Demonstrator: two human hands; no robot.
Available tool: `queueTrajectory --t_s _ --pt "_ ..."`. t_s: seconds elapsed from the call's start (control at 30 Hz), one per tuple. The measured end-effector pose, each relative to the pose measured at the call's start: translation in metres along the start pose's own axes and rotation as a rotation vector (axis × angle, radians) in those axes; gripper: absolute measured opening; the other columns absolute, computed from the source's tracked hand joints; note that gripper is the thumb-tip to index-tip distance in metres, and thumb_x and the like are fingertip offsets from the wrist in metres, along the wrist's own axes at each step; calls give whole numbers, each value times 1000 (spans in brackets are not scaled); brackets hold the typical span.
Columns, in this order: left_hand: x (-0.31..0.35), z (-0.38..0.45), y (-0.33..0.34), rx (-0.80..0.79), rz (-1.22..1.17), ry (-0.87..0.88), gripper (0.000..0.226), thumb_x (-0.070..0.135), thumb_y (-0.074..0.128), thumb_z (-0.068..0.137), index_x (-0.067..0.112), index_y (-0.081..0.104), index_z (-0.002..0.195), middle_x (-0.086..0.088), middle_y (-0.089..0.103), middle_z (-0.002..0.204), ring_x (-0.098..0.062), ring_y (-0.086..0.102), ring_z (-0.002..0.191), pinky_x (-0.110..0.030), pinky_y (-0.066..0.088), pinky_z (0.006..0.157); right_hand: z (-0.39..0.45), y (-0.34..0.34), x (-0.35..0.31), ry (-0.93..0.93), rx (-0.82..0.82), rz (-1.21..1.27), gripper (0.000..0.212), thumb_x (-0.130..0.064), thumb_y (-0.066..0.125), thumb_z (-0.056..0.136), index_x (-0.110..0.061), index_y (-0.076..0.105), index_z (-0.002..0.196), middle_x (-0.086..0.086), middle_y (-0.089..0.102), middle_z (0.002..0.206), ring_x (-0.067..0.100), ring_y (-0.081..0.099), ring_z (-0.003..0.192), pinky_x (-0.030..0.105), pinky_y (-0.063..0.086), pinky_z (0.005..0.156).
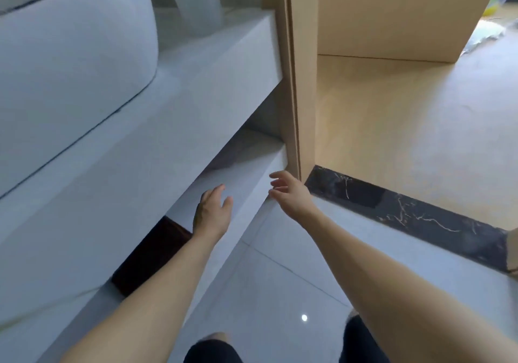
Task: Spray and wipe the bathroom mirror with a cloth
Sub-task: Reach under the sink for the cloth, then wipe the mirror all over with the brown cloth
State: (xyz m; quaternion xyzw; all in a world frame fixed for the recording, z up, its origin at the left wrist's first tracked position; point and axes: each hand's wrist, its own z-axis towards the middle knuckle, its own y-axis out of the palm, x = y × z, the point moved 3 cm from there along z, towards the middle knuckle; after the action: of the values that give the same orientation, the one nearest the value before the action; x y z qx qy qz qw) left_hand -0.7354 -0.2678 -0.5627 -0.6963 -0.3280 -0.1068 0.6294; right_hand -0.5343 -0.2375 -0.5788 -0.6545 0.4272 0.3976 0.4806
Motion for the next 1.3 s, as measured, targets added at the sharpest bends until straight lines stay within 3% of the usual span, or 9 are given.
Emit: queueTrajectory --t_s 0.1,0.3,0.47,0.6,0.7,0.9,1.1,1.3 --pt "-56 18 -6 105 19 -53 48 28 45 102 19 42 149 -9 37 154 -29 43 136 -36 35 110 25 53 18 -56 -84 17 37 -14 59 96 -23 57 132 2 64 126 19 64 112 33 57 85" --pt "-141 19 -14 246 70 -104 48 30 45 102 20 42 149 -6 36 155 -26 43 137 -37 37 110 42 151 30 -183 -214 10 40 -10 58 93 -20 60 131 2 65 125 19 65 111 29 54 81" --pt "-195 8 -9 308 119 -132 48 36 45 103 25 41 149 -4 34 157 -27 37 142 -45 37 114 43 210 36 -285 -310 -102 44 -6 57 91 -17 59 134 4 66 128 19 66 111 28 52 90" --pt "-233 -8 -10 364 149 -156 49 37 49 100 24 44 148 -6 37 156 -27 36 143 -43 34 116 41 243 34 -434 -372 -276 41 -5 59 90 -14 63 130 6 68 127 24 66 111 38 54 98" --pt "-251 -17 -11 399 189 -161 50 37 52 99 24 46 146 -5 36 157 -27 35 144 -42 34 115 43 265 27 -621 -412 -481 43 -4 61 82 -16 66 124 8 70 118 29 65 107 40 54 91" --pt "-267 -29 -9 405 251 -139 50 36 58 96 21 50 144 -9 39 154 -28 35 144 -42 31 117 44 288 18 -892 -553 -812 38 -18 68 89 -24 66 127 0 63 133 24 58 120 37 50 98" --pt "-265 -38 -8 456 397 -15 30 34 63 92 18 61 118 -5 52 114 -29 57 105 -39 48 88 45 287 19 -1064 -600 -935 34 -25 63 95 -26 61 128 2 59 129 26 58 112 36 52 91" --pt "-263 -43 -9 378 433 -19 34 45 58 93 24 58 119 -1 52 113 -28 56 108 -40 50 86 38 281 17 -1131 -645 -1031 32 -29 58 96 -26 57 128 1 57 129 26 54 111 36 50 90"
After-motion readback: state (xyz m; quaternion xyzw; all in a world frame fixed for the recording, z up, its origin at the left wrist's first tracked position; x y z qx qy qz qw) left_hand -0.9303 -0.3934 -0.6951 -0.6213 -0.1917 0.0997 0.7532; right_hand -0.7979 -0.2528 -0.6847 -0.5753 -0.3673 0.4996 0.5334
